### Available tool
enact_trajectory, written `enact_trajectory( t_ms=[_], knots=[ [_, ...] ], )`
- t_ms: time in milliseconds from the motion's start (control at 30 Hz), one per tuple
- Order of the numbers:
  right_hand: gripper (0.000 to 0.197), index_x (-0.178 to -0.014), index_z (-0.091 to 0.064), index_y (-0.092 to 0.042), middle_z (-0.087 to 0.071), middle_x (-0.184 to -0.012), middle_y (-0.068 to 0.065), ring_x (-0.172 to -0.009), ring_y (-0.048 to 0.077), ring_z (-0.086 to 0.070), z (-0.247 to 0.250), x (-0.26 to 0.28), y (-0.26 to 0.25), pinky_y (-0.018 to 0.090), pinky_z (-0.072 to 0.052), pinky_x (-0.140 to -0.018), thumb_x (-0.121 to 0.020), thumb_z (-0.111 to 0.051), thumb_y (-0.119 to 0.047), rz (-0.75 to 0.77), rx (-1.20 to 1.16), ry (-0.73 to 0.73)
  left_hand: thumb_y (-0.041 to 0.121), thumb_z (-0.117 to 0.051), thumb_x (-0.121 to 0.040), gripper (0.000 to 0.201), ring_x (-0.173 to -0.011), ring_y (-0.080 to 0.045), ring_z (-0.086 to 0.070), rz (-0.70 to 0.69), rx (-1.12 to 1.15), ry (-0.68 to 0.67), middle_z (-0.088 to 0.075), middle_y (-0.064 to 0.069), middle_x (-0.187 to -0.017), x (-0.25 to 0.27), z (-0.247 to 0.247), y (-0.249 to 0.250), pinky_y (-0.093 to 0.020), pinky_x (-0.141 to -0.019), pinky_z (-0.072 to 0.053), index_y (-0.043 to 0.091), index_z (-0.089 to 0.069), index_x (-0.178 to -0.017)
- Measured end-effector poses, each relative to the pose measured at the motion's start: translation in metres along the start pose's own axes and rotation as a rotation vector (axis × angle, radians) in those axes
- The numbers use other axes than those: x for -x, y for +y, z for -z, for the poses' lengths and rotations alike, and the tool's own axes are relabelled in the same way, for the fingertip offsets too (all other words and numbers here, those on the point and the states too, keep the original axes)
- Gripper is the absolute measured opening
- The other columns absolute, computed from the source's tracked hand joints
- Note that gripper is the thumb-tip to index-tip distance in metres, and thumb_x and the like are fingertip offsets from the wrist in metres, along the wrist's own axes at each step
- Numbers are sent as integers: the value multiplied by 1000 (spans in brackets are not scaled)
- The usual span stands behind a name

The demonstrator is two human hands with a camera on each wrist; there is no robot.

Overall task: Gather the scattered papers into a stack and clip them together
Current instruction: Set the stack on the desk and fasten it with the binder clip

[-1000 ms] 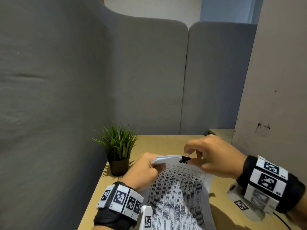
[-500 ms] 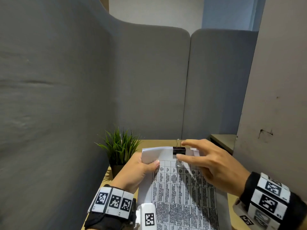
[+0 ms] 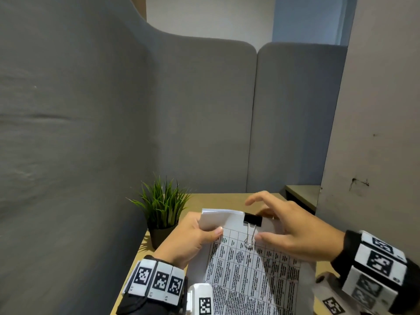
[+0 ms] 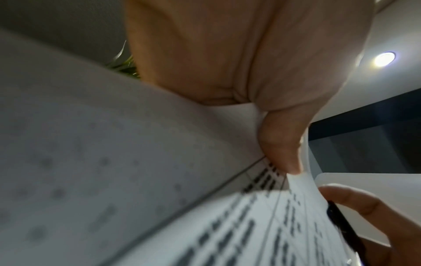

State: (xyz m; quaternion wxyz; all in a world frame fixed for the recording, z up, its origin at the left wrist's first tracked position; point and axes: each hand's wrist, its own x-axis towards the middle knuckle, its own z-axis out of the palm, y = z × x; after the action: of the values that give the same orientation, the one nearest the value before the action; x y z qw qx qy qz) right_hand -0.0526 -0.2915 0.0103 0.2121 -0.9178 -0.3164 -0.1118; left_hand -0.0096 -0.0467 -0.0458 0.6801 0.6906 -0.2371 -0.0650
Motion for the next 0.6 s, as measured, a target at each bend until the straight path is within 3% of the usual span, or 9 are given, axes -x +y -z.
enact_trajectory(
  t_ms=[33,100,167,200,300,400,500,600],
  knots=[
    [48,-125,-40,-51,-65,-117,-16,-101,22,-66,2,-1,1,45,-54,-92,-88,-69,-38,4,-49,-5,2,-61,-92,17,-87,-26,-67,-4,-9,-10,-72,-16,-91,0,0,1,-38,-81,-53,-2,-67,-107],
    [50,-128,-45,-47,-56,-129,-26,-113,6,-60,4,-1,4,32,-49,-101,-90,-71,-27,19,-111,-9,2,-61,-92,16,-88,-25,-67,-8,-28,-25,-72,-17,-93,-1,-1,3,-37,-82,-52,0,-68,-106],
    [53,-132,-44,-47,-52,-133,-28,-116,-1,-57,7,1,8,26,-48,-100,-90,-71,-29,4,-86,0,3,-61,-93,15,-87,-26,-67,3,-37,-24,-71,-17,-93,-1,0,3,-38,-82,-52,0,-68,-105],
    [53,-132,-42,-49,-58,-128,-24,-110,0,-59,9,2,11,26,-50,-95,-89,-71,-34,-17,-24,14,4,-61,-93,15,-88,-27,-66,19,-29,-16,-71,-17,-93,-1,2,1,-40,-82,-51,-1,-67,-106],
    [45,-127,-44,-51,-68,-88,-4,-78,12,-61,13,10,28,37,-53,-70,-90,-66,-39,-150,94,36,5,-60,-93,19,-90,-31,-67,112,35,14,-71,-21,-99,-1,12,-6,-44,-82,-52,-4,-65,-110],
    [42,-124,-48,-47,-68,-82,-5,-75,13,-61,3,27,50,38,-55,-72,-91,-68,-30,-282,-8,19,2,-56,-95,23,-96,-31,-70,243,5,40,-73,-18,-106,0,18,-15,-45,-85,-55,5,-65,-116],
    [43,-122,-51,-47,-69,-88,-8,-76,14,-63,-8,47,62,42,-54,-78,-89,-72,-29,-344,-106,56,2,-52,-96,25,-101,-23,-68,339,-341,77,-73,-7,-106,0,19,-21,-42,-96,-52,11,-64,-116],
    [34,-117,-59,-41,-69,-89,-4,-75,9,-63,-7,62,50,30,-52,-73,-87,-72,-32,-319,-170,42,9,-56,-95,31,-107,-21,-62,331,-628,211,-65,-1,-117,4,28,-1,-33,-93,-47,19,-55,-124]
  ],
)
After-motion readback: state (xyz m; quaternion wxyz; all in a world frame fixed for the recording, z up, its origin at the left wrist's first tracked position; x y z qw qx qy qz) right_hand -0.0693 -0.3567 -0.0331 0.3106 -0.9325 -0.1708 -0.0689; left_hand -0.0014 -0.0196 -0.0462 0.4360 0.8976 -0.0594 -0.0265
